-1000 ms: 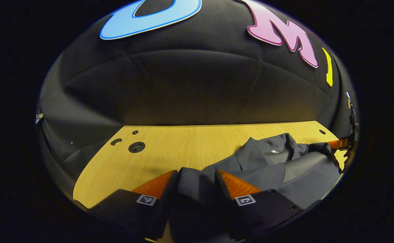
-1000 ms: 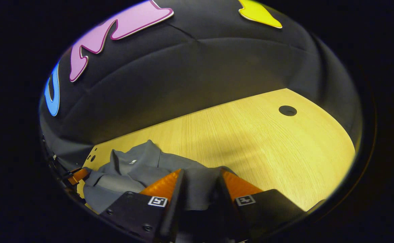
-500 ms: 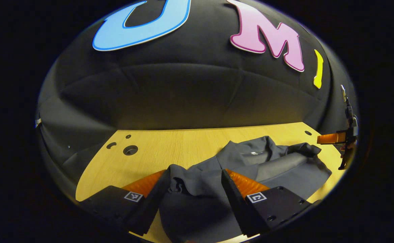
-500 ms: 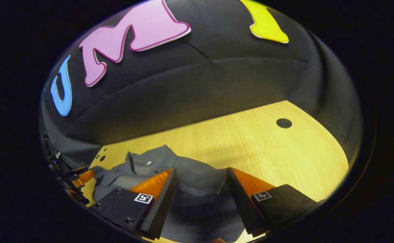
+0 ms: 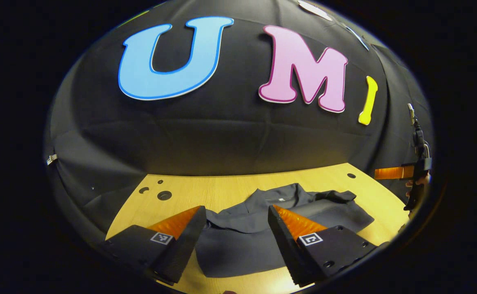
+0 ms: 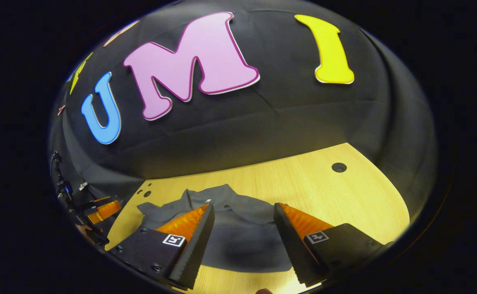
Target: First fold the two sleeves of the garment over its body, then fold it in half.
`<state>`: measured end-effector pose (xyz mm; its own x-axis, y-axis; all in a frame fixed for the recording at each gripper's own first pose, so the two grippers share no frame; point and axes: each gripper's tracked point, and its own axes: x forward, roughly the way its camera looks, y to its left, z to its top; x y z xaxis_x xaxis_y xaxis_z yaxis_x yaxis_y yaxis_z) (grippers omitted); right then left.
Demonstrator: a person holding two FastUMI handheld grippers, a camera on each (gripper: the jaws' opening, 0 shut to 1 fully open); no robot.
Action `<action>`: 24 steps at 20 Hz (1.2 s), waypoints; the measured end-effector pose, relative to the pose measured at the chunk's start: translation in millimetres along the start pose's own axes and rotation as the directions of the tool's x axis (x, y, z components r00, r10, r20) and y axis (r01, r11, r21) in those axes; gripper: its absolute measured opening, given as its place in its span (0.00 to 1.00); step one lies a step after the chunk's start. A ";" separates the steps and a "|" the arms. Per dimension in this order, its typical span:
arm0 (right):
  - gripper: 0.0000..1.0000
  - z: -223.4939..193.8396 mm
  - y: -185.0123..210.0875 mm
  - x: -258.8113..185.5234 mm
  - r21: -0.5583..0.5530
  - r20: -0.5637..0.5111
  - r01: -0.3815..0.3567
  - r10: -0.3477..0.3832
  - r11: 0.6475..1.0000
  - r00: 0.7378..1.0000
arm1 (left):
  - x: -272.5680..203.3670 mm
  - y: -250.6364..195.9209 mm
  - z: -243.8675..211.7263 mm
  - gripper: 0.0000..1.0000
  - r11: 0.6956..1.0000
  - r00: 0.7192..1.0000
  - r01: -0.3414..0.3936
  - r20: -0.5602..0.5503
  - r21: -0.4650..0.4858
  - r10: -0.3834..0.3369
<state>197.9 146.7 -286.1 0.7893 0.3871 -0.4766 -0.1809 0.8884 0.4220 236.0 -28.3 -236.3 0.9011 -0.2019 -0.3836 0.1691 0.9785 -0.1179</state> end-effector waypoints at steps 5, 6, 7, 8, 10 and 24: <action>0.90 12.9 15.0 -47.3 -0.007 0.034 -0.019 0.019 1.000 0.999 | -49.7 -13.7 11.2 0.96 1.000 1.000 0.020 0.023 0.023 -0.020; 0.91 14.9 18.4 -55.9 -0.003 0.045 -0.024 0.024 1.000 0.999 | -59.7 -15.8 15.3 0.96 0.999 0.999 0.018 0.034 0.032 -0.019; 0.91 17.0 22.0 -64.8 0.002 0.053 -0.030 0.030 1.000 0.998 | -70.0 -17.7 18.5 0.96 0.999 0.999 0.019 0.047 0.039 -0.021; 0.90 16.4 23.6 -73.9 0.002 0.058 -0.031 0.031 1.000 0.998 | -80.8 -21.0 21.7 0.96 0.999 0.998 0.021 0.059 0.040 -0.024; 0.91 15.4 23.7 -91.1 -0.023 0.066 -0.023 0.025 0.999 0.998 | -101.3 -29.1 25.7 0.96 0.999 0.996 0.030 0.078 0.034 -0.033; 0.91 -17.1 27.2 -171.9 -0.060 0.066 -0.023 0.027 0.998 0.997 | -170.0 -36.0 1.8 0.96 0.999 0.998 0.033 0.059 0.010 -0.034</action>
<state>47.3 108.6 -205.9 0.8210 0.3941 -0.4131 -0.2343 0.8924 0.3857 77.4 -29.1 -165.3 0.9171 -0.2319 -0.3244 0.2026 0.9717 -0.1217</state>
